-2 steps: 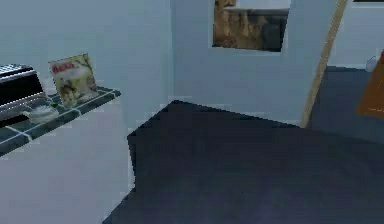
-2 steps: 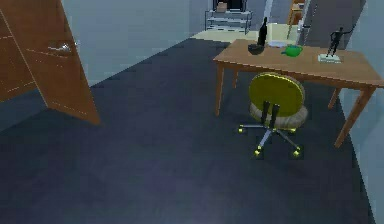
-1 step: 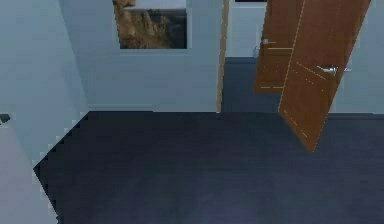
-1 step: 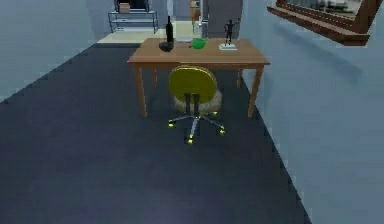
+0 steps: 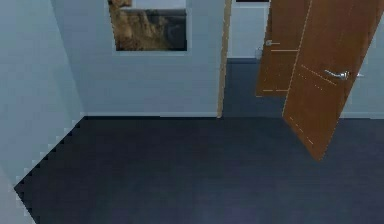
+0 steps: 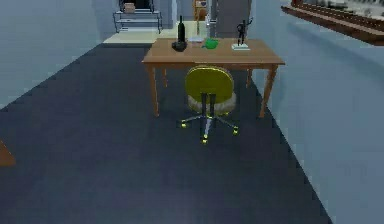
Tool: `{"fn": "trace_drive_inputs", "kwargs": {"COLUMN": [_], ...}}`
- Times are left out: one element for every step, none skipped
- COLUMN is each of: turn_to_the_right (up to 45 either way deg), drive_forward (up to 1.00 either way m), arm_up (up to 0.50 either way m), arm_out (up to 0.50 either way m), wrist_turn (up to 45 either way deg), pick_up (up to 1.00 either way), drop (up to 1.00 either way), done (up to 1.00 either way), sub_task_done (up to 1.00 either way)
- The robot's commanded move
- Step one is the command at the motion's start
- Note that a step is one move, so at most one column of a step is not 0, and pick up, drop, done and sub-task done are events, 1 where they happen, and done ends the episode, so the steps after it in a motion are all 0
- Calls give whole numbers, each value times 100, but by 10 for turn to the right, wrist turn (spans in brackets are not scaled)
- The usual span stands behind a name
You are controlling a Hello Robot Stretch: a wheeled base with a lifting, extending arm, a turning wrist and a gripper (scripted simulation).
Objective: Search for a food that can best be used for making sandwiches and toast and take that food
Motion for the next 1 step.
{"fn": "trace_drive_inputs", "kwargs": {"turn_to_the_right": [-450], "drive_forward": [0], "arm_up": [0], "arm_out": [0], "wrist_turn": [0], "pick_up": [0], "drop": [0], "done": [0], "sub_task_done": [0]}}
